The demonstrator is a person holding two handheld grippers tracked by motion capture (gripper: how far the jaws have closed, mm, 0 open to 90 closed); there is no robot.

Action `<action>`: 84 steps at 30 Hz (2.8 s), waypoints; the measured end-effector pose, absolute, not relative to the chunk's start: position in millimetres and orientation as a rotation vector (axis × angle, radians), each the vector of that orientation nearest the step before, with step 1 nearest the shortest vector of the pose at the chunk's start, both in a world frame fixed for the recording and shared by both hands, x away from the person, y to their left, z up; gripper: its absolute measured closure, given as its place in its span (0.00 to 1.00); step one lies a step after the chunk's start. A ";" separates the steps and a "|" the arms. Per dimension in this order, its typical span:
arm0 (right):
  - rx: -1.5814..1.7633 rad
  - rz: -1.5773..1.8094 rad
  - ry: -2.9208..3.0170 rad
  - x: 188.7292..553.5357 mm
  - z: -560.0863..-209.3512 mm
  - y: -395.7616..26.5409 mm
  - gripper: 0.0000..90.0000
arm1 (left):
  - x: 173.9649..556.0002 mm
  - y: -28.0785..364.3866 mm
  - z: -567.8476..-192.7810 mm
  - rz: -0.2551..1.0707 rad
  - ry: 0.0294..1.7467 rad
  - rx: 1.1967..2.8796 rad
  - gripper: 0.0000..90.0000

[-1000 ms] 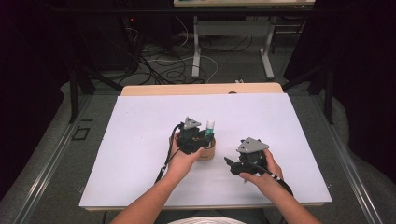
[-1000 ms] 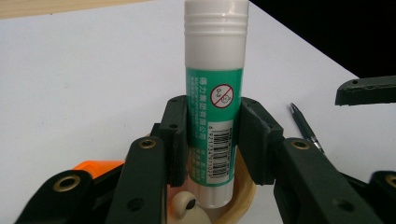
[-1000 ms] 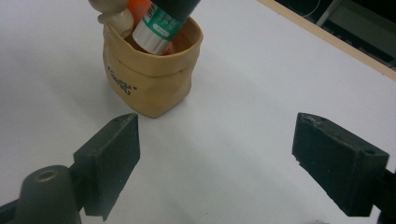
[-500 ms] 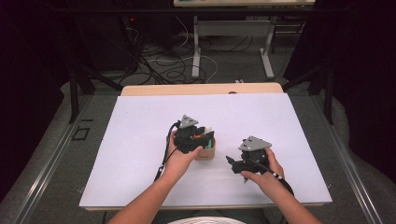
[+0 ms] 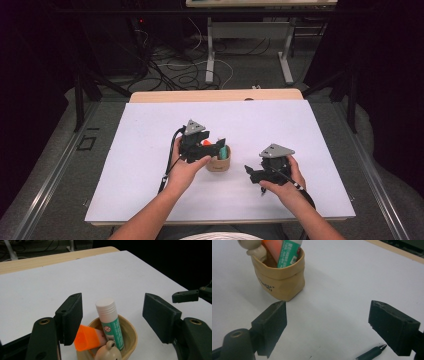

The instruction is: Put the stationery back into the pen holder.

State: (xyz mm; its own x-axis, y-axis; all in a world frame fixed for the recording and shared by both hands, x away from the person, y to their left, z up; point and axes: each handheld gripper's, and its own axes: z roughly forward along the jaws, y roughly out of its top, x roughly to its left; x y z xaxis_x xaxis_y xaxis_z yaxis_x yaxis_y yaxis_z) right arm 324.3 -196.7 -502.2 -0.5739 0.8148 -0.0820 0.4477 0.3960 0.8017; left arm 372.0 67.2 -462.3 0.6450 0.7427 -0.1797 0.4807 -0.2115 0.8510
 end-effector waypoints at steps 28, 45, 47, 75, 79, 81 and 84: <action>1.490 1.144 2.091 349.7 -497.4 -230.7 0.18 | 359.5 108.7 -456.7 0.294 1.020 1.847 0.33; 1.741 1.152 2.066 361.2 -491.8 -227.5 0.34 | 354.2 148.3 -466.6 0.319 1.106 1.794 0.31; 1.790 1.148 2.059 362.3 -491.0 -228.7 0.35 | 353.8 153.9 -468.1 0.317 1.126 1.782 0.31; 2.145 1.097 1.969 384.8 -488.1 -257.1 0.65 | 350.7 182.1 -482.8 0.237 1.231 1.734 0.28; 2.152 1.084 1.931 386.7 -487.1 -258.8 0.65 | 351.3 182.5 -484.4 0.229 1.233 1.739 0.28; 2.154 1.076 1.944 388.2 -489.3 -260.3 0.65 | 351.7 182.4 -485.4 0.231 1.237 1.734 0.28; 2.181 1.063 1.925 387.8 -491.4 -260.5 0.65 | 352.1 183.1 -486.1 0.230 1.243 1.731 0.27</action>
